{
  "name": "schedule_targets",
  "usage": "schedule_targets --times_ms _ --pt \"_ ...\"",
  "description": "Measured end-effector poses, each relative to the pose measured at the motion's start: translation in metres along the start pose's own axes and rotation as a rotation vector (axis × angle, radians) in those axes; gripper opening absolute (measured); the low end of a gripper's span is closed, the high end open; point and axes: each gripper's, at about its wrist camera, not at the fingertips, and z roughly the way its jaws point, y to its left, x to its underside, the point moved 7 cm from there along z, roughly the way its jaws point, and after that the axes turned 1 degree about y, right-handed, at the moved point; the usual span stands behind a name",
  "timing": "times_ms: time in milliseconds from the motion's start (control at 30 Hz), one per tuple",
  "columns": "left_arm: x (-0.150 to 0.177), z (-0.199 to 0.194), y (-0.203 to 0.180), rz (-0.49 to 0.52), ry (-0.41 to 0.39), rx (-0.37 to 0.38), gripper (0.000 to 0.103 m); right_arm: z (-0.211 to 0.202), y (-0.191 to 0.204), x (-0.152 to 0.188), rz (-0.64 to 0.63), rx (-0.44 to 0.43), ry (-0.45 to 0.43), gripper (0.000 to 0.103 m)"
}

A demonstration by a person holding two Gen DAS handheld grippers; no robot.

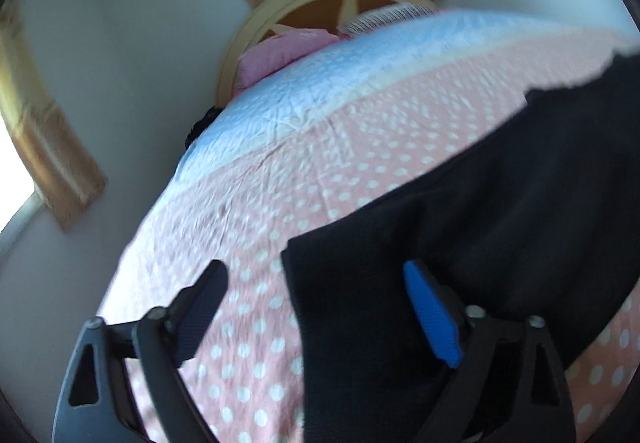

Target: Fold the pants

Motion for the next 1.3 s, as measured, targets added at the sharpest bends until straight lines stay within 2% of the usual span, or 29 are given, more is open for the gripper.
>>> schedule_targets --times_ms 100,267,400,467,533,600,633,700,733,767,800,833,900,967,1000,1067,1133,1200,1300 --pt "0.001 0.001 0.005 -0.039 0.018 0.002 0.103 -0.005 -0.002 -0.007 -0.023 0.009 0.006 0.036" --pt "-0.004 0.006 0.004 -0.021 0.06 -0.014 0.103 -0.035 -0.036 -0.042 0.101 -0.031 -0.135 0.038" --pt "-0.015 -0.013 0.011 -0.019 -0.015 -0.07 0.103 -0.022 -0.077 -0.071 0.249 -0.048 -0.19 0.041" --pt "-0.02 -0.021 0.012 -0.053 -0.051 -0.041 0.103 -0.011 -0.093 -0.085 0.319 -0.073 -0.212 0.041" --pt "-0.023 -0.019 0.009 -0.071 -0.055 -0.019 0.103 -0.002 -0.109 -0.099 0.409 -0.128 -0.253 0.041" --pt "-0.02 -0.013 -0.003 -0.049 -0.044 0.009 0.103 0.001 -0.12 -0.109 0.464 -0.167 -0.292 0.041" --pt "-0.014 -0.006 -0.01 -0.02 -0.022 -0.001 0.103 0.002 -0.124 -0.114 0.487 -0.181 -0.307 0.041" --pt "-0.007 0.004 -0.019 0.022 0.008 -0.015 0.103 0.014 -0.129 -0.124 0.522 -0.21 -0.291 0.041" --pt "-0.004 0.006 -0.02 0.007 -0.003 -0.016 0.103 0.023 -0.131 -0.127 0.537 -0.215 -0.264 0.041" --pt "-0.004 0.006 -0.017 -0.017 -0.007 -0.009 0.103 0.031 -0.132 -0.128 0.547 -0.203 -0.236 0.04" --pt "-0.003 0.008 -0.015 -0.036 0.003 0.007 0.103 0.04 -0.133 -0.129 0.55 -0.177 -0.205 0.029" --pt "-0.003 0.01 -0.013 -0.048 0.006 0.023 0.103 0.046 -0.134 -0.131 0.541 -0.132 -0.195 0.025" --pt "-0.002 0.009 -0.011 -0.067 0.006 0.041 0.103 0.043 -0.136 -0.133 0.545 -0.103 -0.223 0.024" --pt "-0.002 0.009 -0.011 -0.068 -0.003 0.039 0.103 0.024 -0.138 -0.128 0.579 -0.103 -0.288 0.026" --pt "-0.003 0.007 -0.011 -0.06 -0.004 0.03 0.103 0.012 -0.138 -0.118 0.583 -0.114 -0.316 0.037" --pt "-0.005 0.001 -0.014 -0.038 -0.008 0.0 0.103 -0.019 -0.139 -0.096 0.593 -0.155 -0.375 0.047" --pt "-0.012 -0.013 -0.019 -0.026 -0.031 -0.006 0.103 -0.051 -0.146 -0.063 0.604 -0.117 -0.407 0.047" --pt "-0.026 -0.031 -0.03 -0.011 -0.081 0.022 0.103 -0.077 -0.158 -0.027 0.624 -0.057 -0.427 0.047" --pt "-0.048 -0.057 -0.065 0.051 -0.147 0.089 0.103 -0.126 -0.182 0.045 0.718 0.017 -0.483 0.047"
